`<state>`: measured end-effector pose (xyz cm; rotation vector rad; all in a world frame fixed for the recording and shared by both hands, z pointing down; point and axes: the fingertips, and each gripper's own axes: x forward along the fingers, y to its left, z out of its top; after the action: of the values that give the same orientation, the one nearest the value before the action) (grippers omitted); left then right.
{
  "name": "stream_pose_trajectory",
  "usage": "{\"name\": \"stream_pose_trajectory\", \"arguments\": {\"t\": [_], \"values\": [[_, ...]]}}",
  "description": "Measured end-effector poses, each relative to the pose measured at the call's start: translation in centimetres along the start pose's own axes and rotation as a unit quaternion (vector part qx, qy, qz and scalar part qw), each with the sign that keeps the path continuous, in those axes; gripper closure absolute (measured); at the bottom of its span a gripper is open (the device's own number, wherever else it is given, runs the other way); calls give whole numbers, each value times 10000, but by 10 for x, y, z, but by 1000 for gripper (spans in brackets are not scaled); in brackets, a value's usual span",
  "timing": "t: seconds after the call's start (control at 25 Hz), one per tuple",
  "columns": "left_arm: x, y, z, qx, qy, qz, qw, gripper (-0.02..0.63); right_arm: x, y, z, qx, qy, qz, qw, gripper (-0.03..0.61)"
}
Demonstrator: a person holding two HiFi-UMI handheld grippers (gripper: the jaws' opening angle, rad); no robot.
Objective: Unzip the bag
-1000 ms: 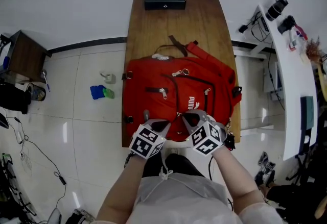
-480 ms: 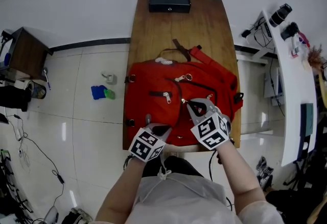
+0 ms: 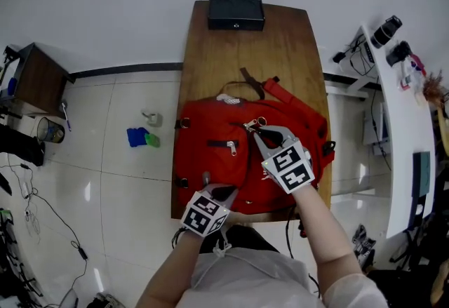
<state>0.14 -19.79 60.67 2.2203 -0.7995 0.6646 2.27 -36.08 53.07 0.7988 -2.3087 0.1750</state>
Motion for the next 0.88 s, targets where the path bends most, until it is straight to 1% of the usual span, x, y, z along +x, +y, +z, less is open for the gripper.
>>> {"name": "stream_pose_trajectory", "arguments": {"t": [0.2, 0.36, 0.44, 0.52, 0.6, 0.64, 0.68, 0.72, 0.8, 0.88], "values": [[-1, 0, 2, -50, -61, -106, 9999, 607, 20, -4, 11, 351, -20, 136, 9993, 552], [-2, -1, 2, -42, -110, -162, 9998, 607, 21, -4, 9, 737, -141, 287, 9968, 545], [-3, 0, 2, -2, -128, -204, 9997, 607, 18, -8, 6, 851, -231, 173, 9960, 526], [-4, 1, 3, 30, -186, -246, 9995, 607, 10, -16, 5, 886, -347, -116, 9954, 512], [-5, 1, 4, 33, -267, -263, 9993, 607, -6, -22, 5, 930, -512, -366, 9937, 526], [-7, 1, 4, 46, -318, -239, 9992, 607, -17, -23, 5, 969, -621, -421, 9925, 533], [-9, 1, 6, 81, -391, -178, 9990, 607, -28, -21, 6, 1010, -757, -433, 9910, 564], [-12, 1, 8, 147, -500, -73, 9986, 607, -41, -18, 8, 1040, -915, -421, 9895, 571], [-24, 0, 16, 341, -825, 226, 9957, 607, -68, -7, 9, 1019, -1240, -383, 9863, 571], [-43, -6, 30, 494, -1279, 504, 9893, 607, -95, 6, 8, 921, -1516, -378, 9834, 571]]}}
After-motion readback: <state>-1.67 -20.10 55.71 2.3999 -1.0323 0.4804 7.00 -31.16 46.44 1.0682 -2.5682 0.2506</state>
